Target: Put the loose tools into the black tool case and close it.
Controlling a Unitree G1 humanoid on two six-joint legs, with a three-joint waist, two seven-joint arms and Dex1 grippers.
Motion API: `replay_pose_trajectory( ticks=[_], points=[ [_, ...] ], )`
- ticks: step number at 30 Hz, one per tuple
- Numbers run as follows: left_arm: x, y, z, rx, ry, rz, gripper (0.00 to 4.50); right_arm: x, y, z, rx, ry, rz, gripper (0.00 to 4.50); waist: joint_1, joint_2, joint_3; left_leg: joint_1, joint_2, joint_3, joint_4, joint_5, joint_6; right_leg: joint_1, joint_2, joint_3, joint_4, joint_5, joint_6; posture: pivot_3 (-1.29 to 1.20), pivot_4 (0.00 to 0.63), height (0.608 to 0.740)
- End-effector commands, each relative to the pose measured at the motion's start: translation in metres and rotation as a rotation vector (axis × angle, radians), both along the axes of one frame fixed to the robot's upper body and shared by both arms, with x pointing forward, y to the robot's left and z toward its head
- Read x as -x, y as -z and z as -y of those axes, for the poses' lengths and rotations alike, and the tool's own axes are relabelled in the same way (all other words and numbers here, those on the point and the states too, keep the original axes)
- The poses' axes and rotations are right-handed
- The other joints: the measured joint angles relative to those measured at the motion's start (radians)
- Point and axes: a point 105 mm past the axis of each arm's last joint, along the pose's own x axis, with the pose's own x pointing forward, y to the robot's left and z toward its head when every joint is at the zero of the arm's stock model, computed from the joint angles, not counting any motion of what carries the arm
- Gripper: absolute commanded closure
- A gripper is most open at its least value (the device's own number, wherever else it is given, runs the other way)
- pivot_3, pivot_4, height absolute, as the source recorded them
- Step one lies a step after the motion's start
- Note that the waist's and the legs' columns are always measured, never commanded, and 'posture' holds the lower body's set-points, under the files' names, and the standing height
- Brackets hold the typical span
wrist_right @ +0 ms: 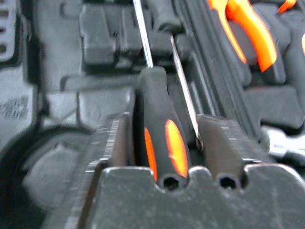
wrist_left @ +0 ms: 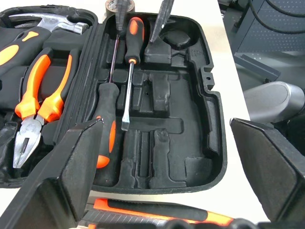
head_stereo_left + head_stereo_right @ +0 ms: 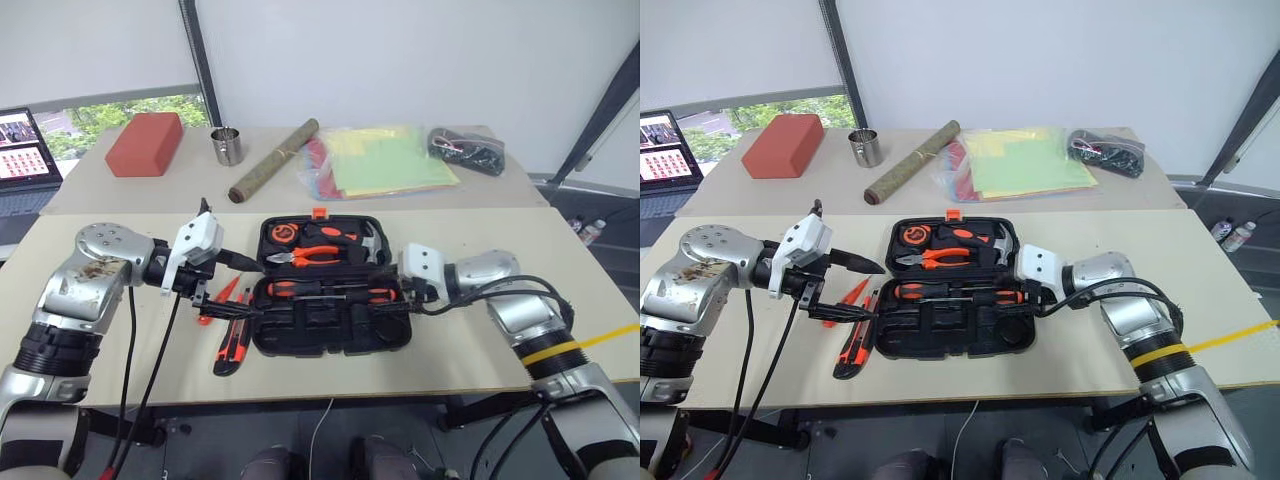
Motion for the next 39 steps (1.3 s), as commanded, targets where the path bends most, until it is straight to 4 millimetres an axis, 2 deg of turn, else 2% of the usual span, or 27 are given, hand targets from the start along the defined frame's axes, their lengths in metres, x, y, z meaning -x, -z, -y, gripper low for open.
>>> replay_pose_trajectory(
  ticks=[1,5,12,17,20,21,24,26,28,30,32,34,38,39],
  points=[
    [-0.002,-0.013,0.0,0.002,0.001,0.045,0.0,-0.004,-0.031,-0.007,-0.12,0.023,0.01,0.9,0.001,0.0,0.0,0.0,0.0,0.0,0.0,0.0,0.0,0.0,0.0,0.0,0.0,0.0,0.0,0.0,0.15,0.736],
    [-0.003,-0.013,0.001,0.002,0.004,0.043,0.0,-0.001,-0.028,-0.014,-0.129,0.015,-0.019,2.07,0.001,0.0,0.0,0.0,0.0,0.0,0.0,0.0,0.0,0.0,0.0,0.0,0.0,0.0,0.0,0.0,0.15,0.736],
    [-0.005,-0.012,0.001,-0.005,0.004,0.041,0.0,0.002,0.008,-0.023,0.027,-0.011,0.002,4.45,-0.002,0.0,0.0,0.0,0.0,0.0,-0.001,0.0,0.0,0.0,0.002,0.0,0.0,0.0,0.0,0.0,0.15,0.736],
    [-0.006,-0.012,0.0,-0.005,-0.006,0.041,0.0,0.002,0.035,-0.026,0.127,-0.017,0.03,4.48,-0.006,0.0,0.0,0.002,0.0,0.0,-0.001,0.0,-0.001,0.001,0.002,0.0,0.0,-0.001,0.001,0.0,0.15,0.736],
    [-0.009,-0.012,-0.005,-0.005,-0.037,0.043,0.0,0.0,0.037,-0.025,0.139,-0.004,0.065,4.48,-0.009,0.0,0.0,0.005,0.0,0.001,-0.001,0.001,-0.002,0.003,0.001,0.002,0.001,-0.002,0.003,0.0,0.15,0.736],
    [-0.01,-0.011,-0.008,-0.005,-0.051,0.046,0.0,-0.002,0.033,-0.026,0.117,0.003,0.076,4.48,-0.009,0.0,0.0,0.006,0.0,0.001,-0.001,0.001,-0.002,0.003,0.001,0.002,0.002,-0.002,0.003,0.0,0.15,0.736],
    [-0.012,-0.01,-0.022,0.01,-0.149,0.041,0.0,-0.001,-0.008,-0.034,-0.089,0.016,0.083,4.48,-0.011,0.0,0.0,0.006,0.001,0.001,-0.001,0.001,-0.003,0.003,0.001,0.003,0.003,-0.002,0.002,0.0,0.15,0.736],
    [-0.007,-0.008,-0.037,0.039,-0.24,0.017,0.0,0.008,-0.037,-0.034,-0.234,0.01,0.023,4.48,-0.014,0.0,0.0,0.005,0.001,0.001,-0.001,0.002,-0.003,0.001,0.001,0.003,0.003,-0.001,-0.002,0.0,0.15,0.736],
    [-0.002,-0.003,-0.053,0.054,-0.336,0.006,0.0,0.02,-0.059,-0.034,-0.331,-0.015,-0.034,3.91,-0.02,0.001,0.001,0.003,0.002,0.001,-0.002,0.002,-0.003,-0.002,0.001,0.003,0.003,-0.001,-0.004,0.0,0.15,0.736],
    [0.002,0.004,-0.066,0.041,-0.418,0.007,0.0,0.032,-0.072,-0.033,-0.372,-0.042,-0.075,3.41,-0.019,0.001,0.001,0.002,0.002,-0.001,-0.003,0.002,-0.003,-0.002,0.001,0.002,0.003,-0.001,-0.005,0.0,0.15,0.736],
    [0.012,0.016,-0.096,0.044,-0.595,0.019,0.0,0.055,-0.092,-0.033,-0.416,-0.113,-0.118,2.69,-0.019,0.001,0.001,0.001,0.002,-0.002,-0.004,0.001,-0.004,-0.002,0.001,0.001,0.001,-0.001,-0.005,0.0,0.15,0.736],
    [0.022,0.021,-0.127,0.065,-0.795,0.044,0.0,0.075,-0.102,-0.031,-0.419,-0.162,-0.151,2.05,-0.019,0.001,0.001,0.0,0.002,-0.003,-0.005,0.001,-0.004,-0.003,0.0,0.001,-0.001,-0.001,-0.005,0.0,0.15,0.736],
    [0.051,0.033,-0.14,0.078,-0.899,-0.018,0.0,0.088,-0.103,-0.029,-0.397,-0.174,-0.177,0.69,-0.005,-0.001,0.001,0.001,0.002,-0.005,-0.006,0.0,-0.006,-0.001,-0.001,0.0,-0.001,-0.001,-0.005,0.0,0.15,0.736],
    [0.055,0.038,-0.14,0.06,-0.908,-0.029,0.0,0.09,-0.101,-0.029,-0.389,-0.173,-0.179,0.35,0.001,-0.001,0.001,0.002,0.002,-0.005,-0.006,-0.004,-0.012,0.0,-0.002,0.001,-0.001,-0.001,-0.005,0.0,0.15,0.736]
  ],
)
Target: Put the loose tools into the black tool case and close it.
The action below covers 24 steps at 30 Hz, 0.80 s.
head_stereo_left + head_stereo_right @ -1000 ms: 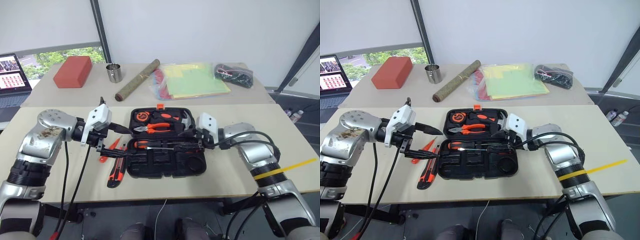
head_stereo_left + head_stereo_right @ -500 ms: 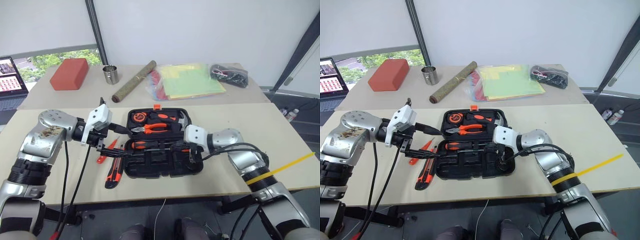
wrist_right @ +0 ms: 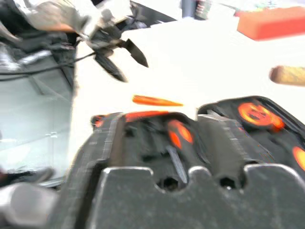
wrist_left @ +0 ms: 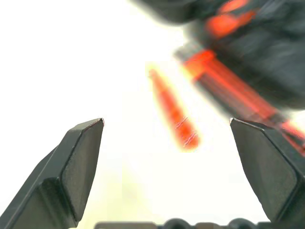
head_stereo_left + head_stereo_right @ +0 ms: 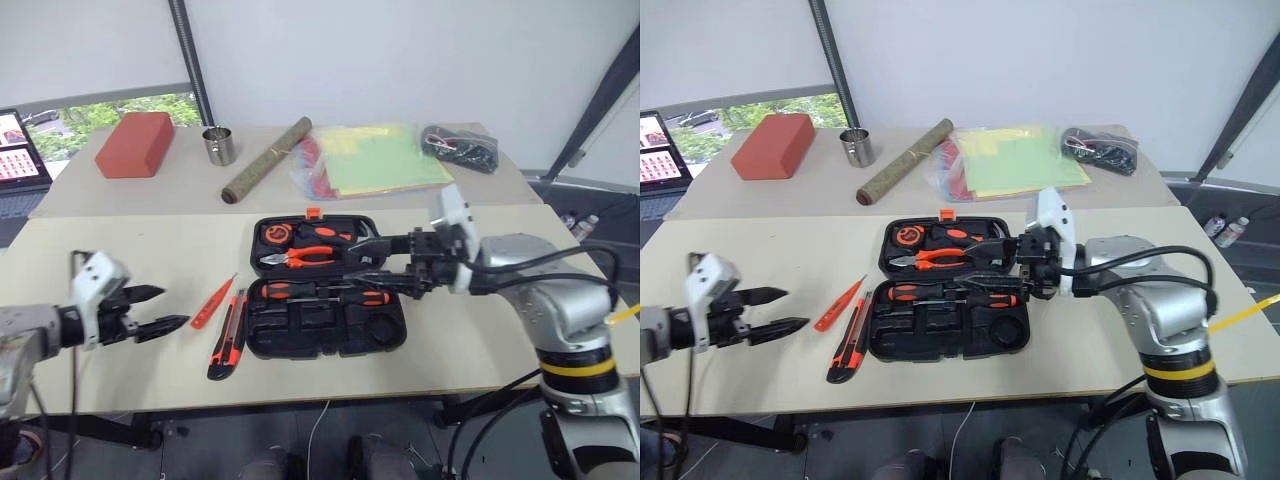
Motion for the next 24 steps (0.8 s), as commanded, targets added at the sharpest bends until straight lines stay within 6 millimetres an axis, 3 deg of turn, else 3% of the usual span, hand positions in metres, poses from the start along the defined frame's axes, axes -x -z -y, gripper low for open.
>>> replay_pose_trajectory(
  ticks=[1,6,13,15,18,24],
  points=[
    [0.013,-0.004,0.005,-0.012,-0.025,0.002,0.0,0.014,-0.004,-0.001,0.005,-0.023,0.003,0.03,0.012,0.0,0.0,0.001,-0.001,0.0,0.0,0.0,-0.001,0.0,-0.001,0.0,0.0,0.0,0.0,0.0,0.15,0.736],
    [-0.004,0.0,0.031,-0.035,0.011,-0.048,0.0,0.017,0.004,-0.004,0.023,-0.009,0.003,0.03,0.042,0.0,0.0,0.001,-0.002,0.0,0.0,-0.001,-0.002,0.001,-0.003,0.0,0.001,0.002,0.001,0.0,0.15,0.736],
    [-0.05,0.012,0.072,-0.05,-0.004,-0.129,0.0,0.019,0.01,-0.008,0.027,0.024,0.014,0.03,0.034,-0.001,-0.001,0.001,-0.003,0.002,0.0,0.0,-0.002,0.001,0.0,0.001,0.002,0.004,0.0,0.0,0.15,0.736],
    [-0.058,0.018,0.077,-0.082,-0.005,-0.154,0.0,0.019,0.011,-0.009,0.022,0.033,0.022,0.03,0.027,-0.001,-0.001,0.001,-0.003,0.003,0.0,0.001,-0.001,0.001,0.002,0.001,0.002,0.004,0.0,0.0,0.15,0.736],
    [-0.072,0.036,0.068,-0.175,-0.072,-0.206,0.0,0.019,0.012,-0.01,0.015,0.052,0.029,0.03,0.019,-0.002,-0.001,0.001,-0.002,0.004,-0.001,0.005,0.006,0.0,0.008,0.0,0.001,0.003,0.0,0.0,0.15,0.736],
    [-0.076,0.042,0.063,-0.181,-0.079,-0.223,1.79,0.016,0.011,-0.003,0.0,0.11,0.031,0.0,0.016,-0.002,-0.001,0.005,-0.001,0.005,-0.002,0.004,0.004,0.002,0.004,0.003,0.001,0.001,0.003,0.0,0.15,0.736]
  ],
)
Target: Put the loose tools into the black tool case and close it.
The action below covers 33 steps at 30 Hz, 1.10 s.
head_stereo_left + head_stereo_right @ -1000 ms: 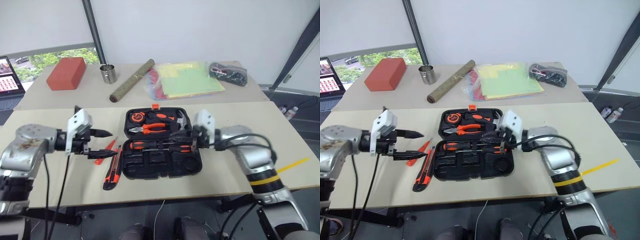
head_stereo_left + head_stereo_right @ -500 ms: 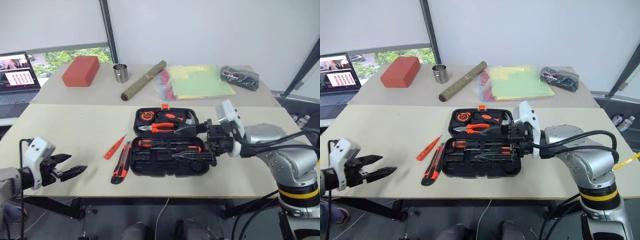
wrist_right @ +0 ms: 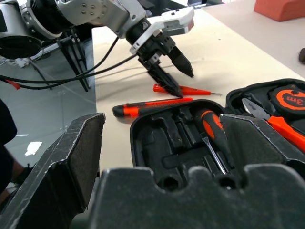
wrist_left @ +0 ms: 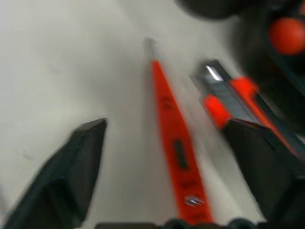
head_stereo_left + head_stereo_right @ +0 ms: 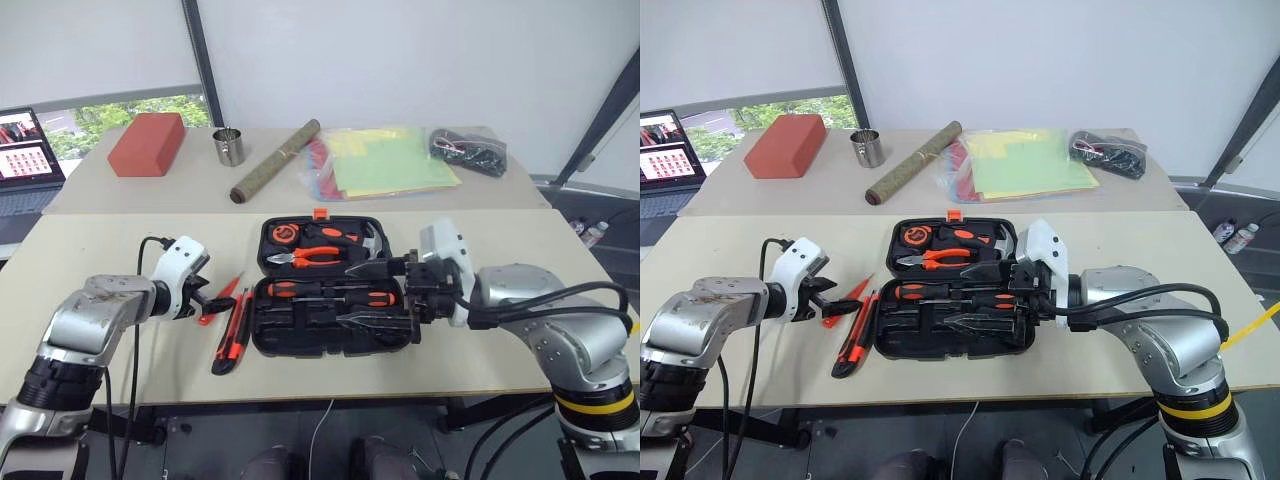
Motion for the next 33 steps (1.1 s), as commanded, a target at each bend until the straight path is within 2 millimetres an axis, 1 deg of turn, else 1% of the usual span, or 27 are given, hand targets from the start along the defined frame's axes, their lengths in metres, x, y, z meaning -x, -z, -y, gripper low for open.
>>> replay_pose_trajectory(
  ticks=[1,5,6,7,9,10,11,13,14,15,16,19,22,24,27,30,33],
  points=[
    [0.006,0.013,-0.005,-0.026,0.001,-0.057,2.19,0.003,-0.012,0.005,-0.029,0.023,0.06,0.0,0.0,0.0,0.0,0.0,0.0,0.0,0.0,-0.002,-0.004,0.0,-0.001,0.0,0.0,0.0,0.001,0.0,0.15,0.736],
    [0.006,0.011,-0.002,-0.007,0.017,-0.05,3.44,0.004,-0.011,0.007,-0.031,0.032,0.055,0.0,0.001,0.0,0.0,0.0,0.0,0.0,0.0,-0.003,-0.005,0.0,-0.002,0.0,0.001,0.001,-0.002,0.0,0.15,0.736],
    [0.007,0.009,-0.001,0.003,0.024,-0.046,3.82,0.005,-0.01,0.007,-0.032,0.031,0.054,0.0,0.001,0.0,0.0,0.0,0.0,0.0,0.0,-0.003,-0.004,0.0,-0.002,0.0,0.001,0.001,-0.002,0.0,0.15,0.736],
    [0.007,0.008,-0.001,0.01,0.03,-0.043,4.05,0.005,-0.01,0.007,-0.032,0.031,0.053,0.0,0.001,0.0,0.0,0.0,0.0,0.0,0.0,-0.002,-0.004,0.0,-0.002,0.0,0.0,0.001,-0.002,0.0,0.15,0.736],
    [0.004,0.0,-0.002,0.028,0.033,-0.02,4.06,0.005,-0.01,0.007,-0.031,0.03,0.052,0.0,0.001,0.0,0.0,0.0,0.0,0.0,0.0,-0.002,-0.004,0.0,-0.002,0.0,0.0,0.001,-0.002,0.0,0.15,0.736],
    [-0.001,-0.014,-0.003,0.031,0.075,0.034,4.06,0.005,-0.009,0.007,-0.022,0.028,0.049,0.0,0.001,0.0,0.0,0.0,0.0,0.0,0.0,-0.002,-0.004,0.0,-0.002,0.0,0.0,0.001,-0.002,0.0,0.15,0.736],
    [-0.003,-0.025,-0.003,0.03,0.107,0.073,4.06,0.005,-0.008,0.007,-0.015,0.026,0.046,0.0,0.001,0.0,0.0,0.0,0.0,0.0,0.0,-0.002,-0.004,0.0,-0.002,0.0,0.0,0.001,-0.002,0.0,0.15,0.736],
    [-0.002,-0.059,0.009,0.049,0.3,0.181,4.06,0.006,-0.002,0.011,0.021,0.017,0.018,0.0,0.001,-0.001,0.001,-0.001,0.0,0.0,0.0,-0.002,-0.004,-0.002,-0.002,0.0,0.0,0.001,-0.002,0.0,0.15,0.736],
    [0.005,-0.072,0.018,0.043,0.435,0.208,4.06,0.008,0.002,0.013,0.048,0.008,0.002,0.0,0.003,-0.002,0.001,-0.002,0.0,0.0,0.0,-0.002,-0.004,-0.002,-0.002,-0.001,0.0,0.001,-0.002,0.0,0.15,0.736],
    [0.011,-0.08,0.023,0.032,0.529,0.22,4.06,0.01,0.005,0.015,0.067,0.002,-0.008,0.0,0.006,-0.003,0.002,-0.004,0.0,0.0,0.001,-0.002,-0.004,-0.003,-0.002,-0.002,0.0,0.001,-0.002,0.0,0.15,0.736],
    [0.018,-0.082,0.03,0.012,0.626,0.213,4.06,0.012,0.009,0.018,0.089,-0.002,-0.024,0.0,0.007,-0.003,0.002,-0.006,0.0,-0.001,0.002,-0.003,-0.005,-0.004,-0.003,-0.002,0.0,0.001,-0.003,0.0,0.15,0.736],
    [0.027,-0.081,0.06,-0.027,0.868,0.175,4.06,0.013,0.019,0.026,0.142,0.016,-0.029,0.0,0.012,-0.002,0.001,-0.006,-0.002,-0.001,0.001,-0.003,-0.004,-0.004,-0.004,-0.003,-0.001,0.001,-0.003,0.0,0.15,0.736],
    [0.028,-0.072,0.088,-0.064,1.023,0.141,4.06,0.009,0.022,0.029,0.15,0.056,-0.016,0.0,0.017,-0.002,0.001,-0.005,-0.002,0.0,0.002,-0.001,-0.001,-0.002,-0.003,-0.004,-0.001,0.001,-0.001,0.0,0.15,0.736],
    [0.026,-0.066,0.098,-0.083,1.062,0.117,4.06,0.008,0.024,0.029,0.149,0.07,-0.01,0.0,0.015,-0.002,0.002,-0.006,-0.001,0.0,0.004,0.001,0.002,-0.001,-0.001,-0.004,-0.001,-0.001,0.002,0.0,0.15,0.736],
    [0.017,-0.05,0.121,-0.111,1.107,0.071,4.06,0.01,0.025,0.028,0.14,0.092,-0.002,0.0,0.015,-0.003,0.002,-0.007,0.0,0.0,0.005,0.001,0.003,-0.002,0.0,-0.003,0.0,-0.001,0.003,0.0,0.15,0.736],
    [0.014,-0.036,0.131,-0.141,1.138,-0.001,4.06,0.012,0.025,0.028,0.132,0.115,0.004,0.0,0.012,-0.003,0.002,-0.007,0.0,0.0,0.005,0.002,0.003,-0.002,0.0,-0.002,0.0,-0.001,0.002,0.0,0.15,0.736],
    [0.006,-0.026,0.133,-0.182,1.109,-0.05,4.06,0.012,0.024,0.03,0.12,0.146,0.01,0.0,0.013,-0.003,0.002,-0.007,0.001,0.0,0.005,0.002,0.004,-0.002,0.0,-0.002,0.0,-0.001,0.002,0.0,0.15,0.736]
  ],
)
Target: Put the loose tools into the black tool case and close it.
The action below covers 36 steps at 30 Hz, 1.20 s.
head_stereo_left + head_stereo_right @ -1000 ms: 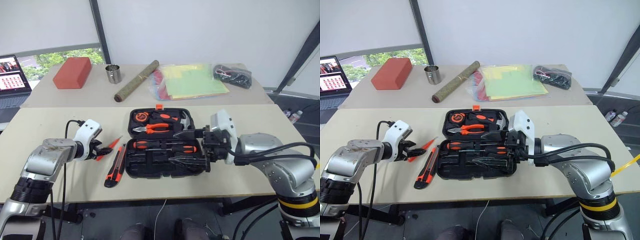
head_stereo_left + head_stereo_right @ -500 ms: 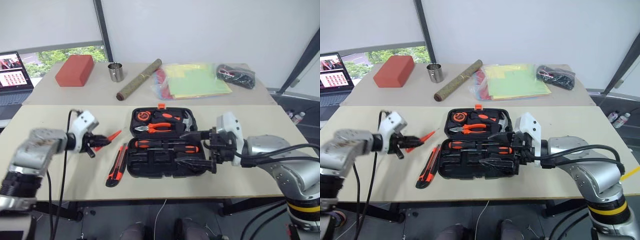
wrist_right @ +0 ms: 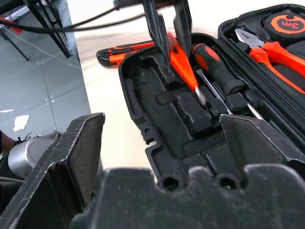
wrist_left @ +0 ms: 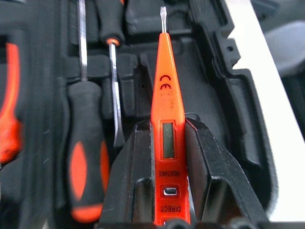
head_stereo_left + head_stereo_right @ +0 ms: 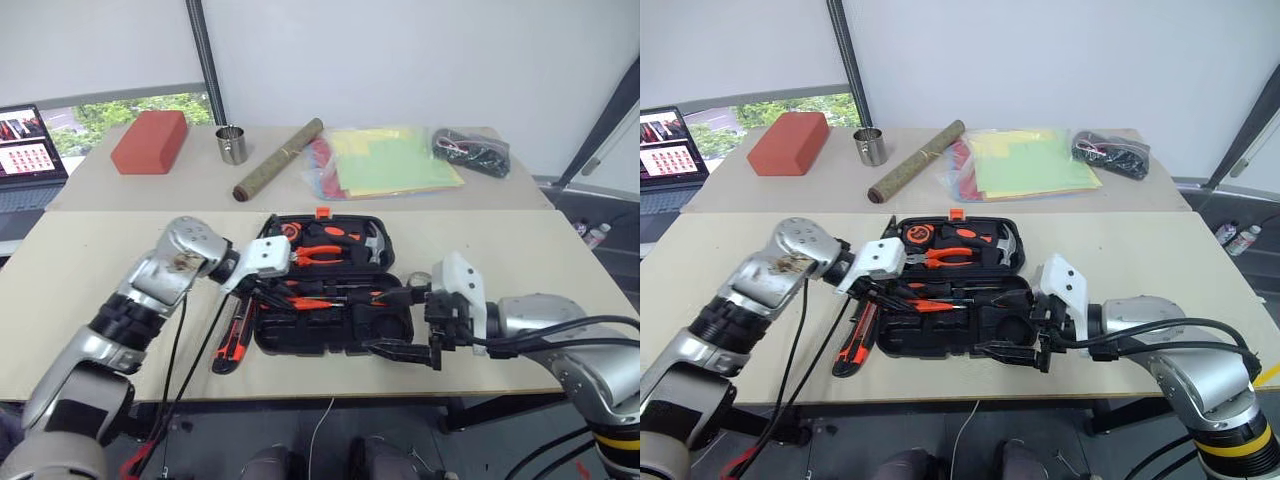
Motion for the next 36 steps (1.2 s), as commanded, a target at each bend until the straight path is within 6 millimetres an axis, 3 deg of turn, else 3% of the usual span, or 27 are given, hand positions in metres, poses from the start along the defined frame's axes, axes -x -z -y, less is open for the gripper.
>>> replay_pose_trajectory(
  ticks=[1,8,12,14,18,19,20,23,27,33,36],
  points=[
    [-0.012,0.005,-0.001,-0.069,-0.039,0.007,4.06,0.002,-0.014,0.001,-0.025,0.028,0.073,0.0,0.003,0.0,0.0,0.0,0.0,0.0,0.0,0.0,0.0,0.0,0.0,0.0,0.0,0.0,0.0,0.0,0.15,0.736],
    [-0.02,0.012,-0.003,-0.121,-0.113,-0.017,4.06,0.002,-0.016,0.003,-0.043,0.07,0.09,0.0,0.004,0.0,0.0,0.0,0.0,-0.002,0.001,0.0,0.001,0.0,-0.002,0.0,0.0,0.0,0.0,0.0,0.15,0.736],
    [-0.01,0.009,-0.001,-0.098,-0.106,-0.084,4.06,0.002,-0.014,0.002,-0.051,0.077,0.091,0.0,0.003,0.0,0.0,0.0,0.001,-0.003,0.002,0.0,0.001,0.001,-0.002,0.0,0.001,0.0,0.0,0.0,0.15,0.736],
    [-0.007,0.006,0.001,-0.083,-0.102,-0.087,3.05,0.002,-0.014,0.002,-0.053,0.075,0.09,0.0,0.002,0.0,0.0,0.0,0.001,-0.003,0.002,0.0,0.001,0.001,-0.002,0.0,0.001,0.0,0.0,0.0,0.15,0.736],
    [-0.001,-0.014,-0.003,-0.014,-0.065,-0.085,1.83,0.001,-0.013,0.001,-0.059,0.075,0.088,0.0,0.002,0.0,0.0,-0.002,0.001,-0.003,0.002,0.0,0.001,-0.001,-0.001,0.0,0.0,0.001,-0.002,0.0,0.15,0.736],
    [0.004,-0.024,-0.004,0.036,-0.042,-0.099,1.35,0.001,-0.013,0.001,-0.06,0.074,0.086,0.0,0.002,0.0,0.0,-0.003,0.001,-0.003,0.002,0.0,0.001,-0.002,-0.001,0.0,0.001,0.001,-0.002,0.0,0.15,0.736],
    [0.008,-0.031,-0.006,0.071,-0.025,-0.112,1.1,0.001,-0.013,0.001,-0.06,0.073,0.084,0.0,0.002,0.0,0.0,-0.004,0.002,-0.003,0.002,0.0,0.001,-0.002,-0.001,0.0,0.001,0.001,-0.002,0.0,0.15,0.736],
    [0.019,-0.041,-0.016,0.147,0.011,-0.129,1.1,0.003,-0.011,0.001,-0.061,0.071,0.075,0.0,0.001,0.0,0.0,-0.006,0.002,-0.003,0.003,0.0,0.001,-0.004,-0.001,-0.001,0.001,0.001,-0.002,0.0,0.15,0.736],
    [0.002,-0.03,-0.016,0.318,-0.109,-0.083,2.11,0.003,-0.008,0.004,-0.051,0.079,0.069,0.0,0.006,0.001,-0.001,-0.001,0.002,-0.004,0.003,0.0,0.001,0.001,-0.002,-0.001,0.0,0.0,-0.001,0.0,0.15,0.736],
    [-0.018,-0.002,0.002,0.427,-0.243,-0.121,4.38,0.001,-0.008,0.003,-0.052,0.081,0.069,0.0,0.011,0.0,0.0,-0.006,0.0,-0.005,0.008,0.0,0.005,0.001,-0.002,-0.001,0.0,0.002,0.002,0.0,0.15,0.736],
    [-0.019,0.006,0.006,0.43,-0.255,-0.139,4.45,0.0,-0.009,0.003,-0.052,0.08,0.069,0.0,0.007,0.0,0.0,-0.006,0.0,-0.005,0.008,0.0,0.005,0.001,-0.002,-0.001,0.0,0.003,0.0,0.0,0.15,0.736]
  ],
)
